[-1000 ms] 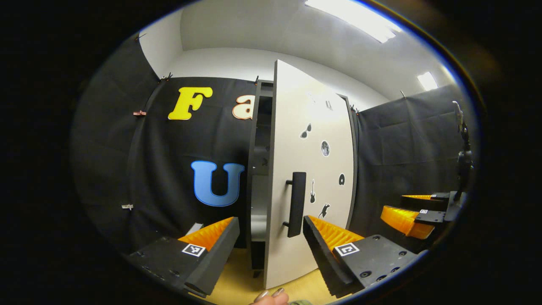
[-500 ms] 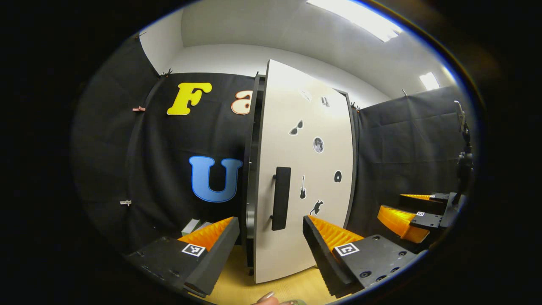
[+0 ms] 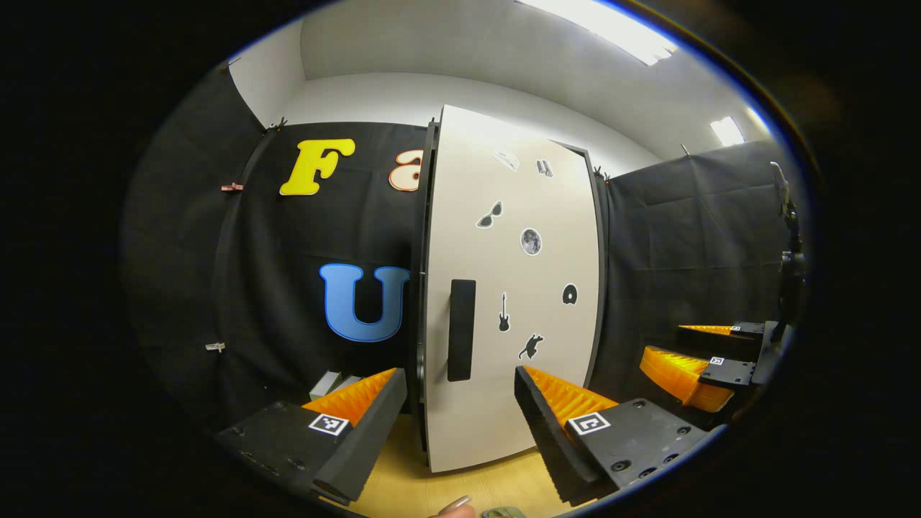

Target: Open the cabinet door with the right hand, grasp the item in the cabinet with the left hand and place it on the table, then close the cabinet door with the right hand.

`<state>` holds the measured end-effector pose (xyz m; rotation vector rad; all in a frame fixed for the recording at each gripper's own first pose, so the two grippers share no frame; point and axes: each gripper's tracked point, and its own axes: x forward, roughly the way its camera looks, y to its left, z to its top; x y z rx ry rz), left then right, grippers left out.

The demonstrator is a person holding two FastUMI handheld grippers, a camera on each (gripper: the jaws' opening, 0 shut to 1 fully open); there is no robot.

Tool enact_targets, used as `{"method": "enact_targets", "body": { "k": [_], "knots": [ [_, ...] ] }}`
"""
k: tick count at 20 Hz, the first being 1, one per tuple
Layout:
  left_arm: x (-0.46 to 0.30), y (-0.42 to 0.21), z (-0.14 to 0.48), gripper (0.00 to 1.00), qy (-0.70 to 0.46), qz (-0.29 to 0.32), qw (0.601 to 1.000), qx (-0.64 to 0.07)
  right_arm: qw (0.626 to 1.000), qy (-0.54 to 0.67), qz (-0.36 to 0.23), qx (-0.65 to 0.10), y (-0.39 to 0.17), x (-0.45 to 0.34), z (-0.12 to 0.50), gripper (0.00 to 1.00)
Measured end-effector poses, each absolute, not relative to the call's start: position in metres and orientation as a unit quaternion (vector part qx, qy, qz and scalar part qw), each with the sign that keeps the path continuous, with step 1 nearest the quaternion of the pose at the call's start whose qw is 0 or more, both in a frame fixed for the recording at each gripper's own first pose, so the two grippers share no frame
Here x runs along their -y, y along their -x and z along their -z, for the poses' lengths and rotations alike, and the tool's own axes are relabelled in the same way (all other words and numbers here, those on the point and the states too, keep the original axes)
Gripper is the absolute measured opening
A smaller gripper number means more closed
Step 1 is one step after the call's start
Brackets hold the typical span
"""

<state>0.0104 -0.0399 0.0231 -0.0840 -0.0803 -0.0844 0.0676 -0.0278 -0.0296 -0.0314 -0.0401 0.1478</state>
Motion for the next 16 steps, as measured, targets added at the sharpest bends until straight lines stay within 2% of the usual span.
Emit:
{"method": "enact_targets", "body": {
  "k": [16],
  "knots": [
    [0.048, -0.006, -0.028, 0.95, 0.047, 0.049, 0.997, 0.044, 0.997, 0.025, -0.074, 0.02, -0.047, 0.035, 0.024, 0.98]
  ]
}}
